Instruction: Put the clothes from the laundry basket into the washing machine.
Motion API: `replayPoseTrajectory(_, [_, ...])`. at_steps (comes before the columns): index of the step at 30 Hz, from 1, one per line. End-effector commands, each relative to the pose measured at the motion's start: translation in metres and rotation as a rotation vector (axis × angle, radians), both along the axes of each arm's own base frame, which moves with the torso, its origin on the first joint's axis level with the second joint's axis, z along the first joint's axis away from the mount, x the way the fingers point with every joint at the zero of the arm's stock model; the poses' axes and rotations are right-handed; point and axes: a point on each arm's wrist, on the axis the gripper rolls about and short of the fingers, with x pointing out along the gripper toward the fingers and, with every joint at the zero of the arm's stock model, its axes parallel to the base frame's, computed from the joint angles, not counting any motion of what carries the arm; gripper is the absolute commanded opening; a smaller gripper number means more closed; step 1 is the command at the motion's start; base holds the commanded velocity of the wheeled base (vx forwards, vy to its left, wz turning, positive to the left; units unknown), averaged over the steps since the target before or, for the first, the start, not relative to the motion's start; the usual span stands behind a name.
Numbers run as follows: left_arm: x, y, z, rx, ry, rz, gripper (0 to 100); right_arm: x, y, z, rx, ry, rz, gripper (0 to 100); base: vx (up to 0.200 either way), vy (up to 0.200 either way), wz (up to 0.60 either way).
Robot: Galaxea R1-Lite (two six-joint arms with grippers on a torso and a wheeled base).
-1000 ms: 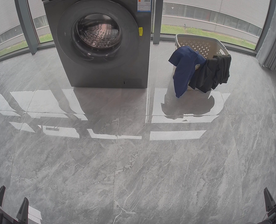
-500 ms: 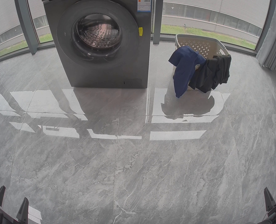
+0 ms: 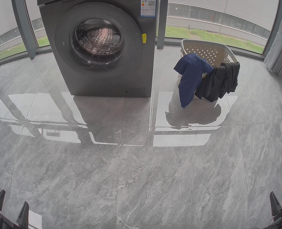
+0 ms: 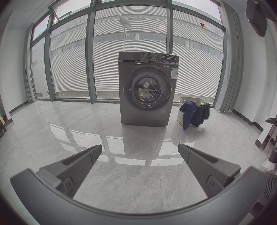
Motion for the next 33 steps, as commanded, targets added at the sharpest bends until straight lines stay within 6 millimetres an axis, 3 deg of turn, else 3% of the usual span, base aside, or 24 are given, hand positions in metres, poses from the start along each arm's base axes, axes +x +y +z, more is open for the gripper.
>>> replayPoseTrajectory(1, [-0.0001,0.0001,-0.0053,0.0,0.0,0.002,100,0.0001,0.0,-0.0052,-0.002,0.001,0.001,100,0.2,0.0,0.0])
replayPoseTrajectory(8, [-0.0001,0.0001,-0.0053,0.001,0.0,0.002,100,0.0001,0.0,-0.0052,-0.002,0.001,0.001,100,0.2,0.0,0.0])
replayPoseTrajectory(17, [-0.0001,0.0001,-0.0053,0.001,0.0,0.002,100,0.0001,0.0,-0.0052,-0.003,0.001,0.001,100,0.0,0.0,0.0])
replayPoseTrajectory(29, [-0.0001,0.0001,-0.0053,0.001,0.0,0.002,100,0.0001,0.0,-0.0052,-0.002,0.001,0.001,100,0.0,-0.2,0.0])
replayPoseTrajectory(33, [-0.0001,0.0001,-0.0053,0.001,0.0,0.002,100,0.0001,0.0,-0.0052,-0.003,0.001,0.001,100,0.0,0.0,0.0])
